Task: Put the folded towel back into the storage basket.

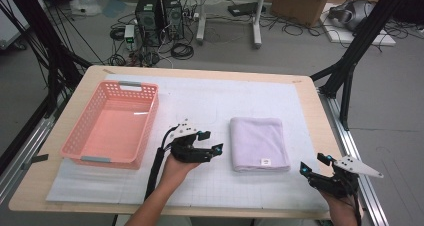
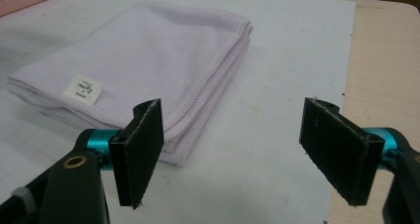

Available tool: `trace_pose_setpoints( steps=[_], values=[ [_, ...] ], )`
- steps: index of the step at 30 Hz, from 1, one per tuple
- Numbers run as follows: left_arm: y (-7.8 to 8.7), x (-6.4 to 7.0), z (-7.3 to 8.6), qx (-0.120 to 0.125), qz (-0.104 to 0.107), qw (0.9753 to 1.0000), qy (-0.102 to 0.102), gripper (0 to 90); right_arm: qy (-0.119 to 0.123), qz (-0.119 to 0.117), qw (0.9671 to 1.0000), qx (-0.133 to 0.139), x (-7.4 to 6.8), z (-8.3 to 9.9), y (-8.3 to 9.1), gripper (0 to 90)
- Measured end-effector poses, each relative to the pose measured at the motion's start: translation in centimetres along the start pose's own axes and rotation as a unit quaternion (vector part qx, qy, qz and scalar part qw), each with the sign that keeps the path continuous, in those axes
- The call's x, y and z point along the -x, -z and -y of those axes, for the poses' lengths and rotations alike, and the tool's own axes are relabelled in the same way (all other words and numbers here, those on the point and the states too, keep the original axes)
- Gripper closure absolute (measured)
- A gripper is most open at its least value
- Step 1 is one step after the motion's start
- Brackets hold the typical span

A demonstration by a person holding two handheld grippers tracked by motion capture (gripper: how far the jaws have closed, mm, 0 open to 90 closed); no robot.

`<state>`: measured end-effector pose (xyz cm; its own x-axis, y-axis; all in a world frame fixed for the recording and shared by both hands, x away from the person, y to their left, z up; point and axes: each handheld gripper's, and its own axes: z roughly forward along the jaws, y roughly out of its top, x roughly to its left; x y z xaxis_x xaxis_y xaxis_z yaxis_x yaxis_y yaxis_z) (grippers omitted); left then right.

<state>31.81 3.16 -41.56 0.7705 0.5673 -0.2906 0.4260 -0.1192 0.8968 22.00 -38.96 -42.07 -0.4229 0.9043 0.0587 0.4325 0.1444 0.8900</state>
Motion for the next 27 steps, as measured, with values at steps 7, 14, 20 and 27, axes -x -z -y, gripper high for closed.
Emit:
trace_pose_setpoints(
  steps=[7,14,20,27],
  values=[
    [-3.8,0.3,-0.7,-0.029,-0.014,0.9995,0.007,27.3,0.002,-0.003,1.0000,0.000,0.1,0.0,-0.2,24.2],
    [-6.4,0.1,-0.4,-0.056,-0.028,0.9976,0.030,22.6,0.004,-0.007,1.0000,0.000,-0.1,-0.1,-0.4,24.2],
    [-8.4,-0.4,0.5,-0.096,-0.037,0.9926,0.063,23.5,0.009,-0.010,0.9999,-0.002,-0.3,-0.1,-0.5,24.2],
    [-9.2,-0.3,0.6,-0.109,-0.043,0.9905,0.071,22.5,0.006,-0.012,0.9999,-0.001,-0.3,-0.1,-0.5,24.2]
  ],
)
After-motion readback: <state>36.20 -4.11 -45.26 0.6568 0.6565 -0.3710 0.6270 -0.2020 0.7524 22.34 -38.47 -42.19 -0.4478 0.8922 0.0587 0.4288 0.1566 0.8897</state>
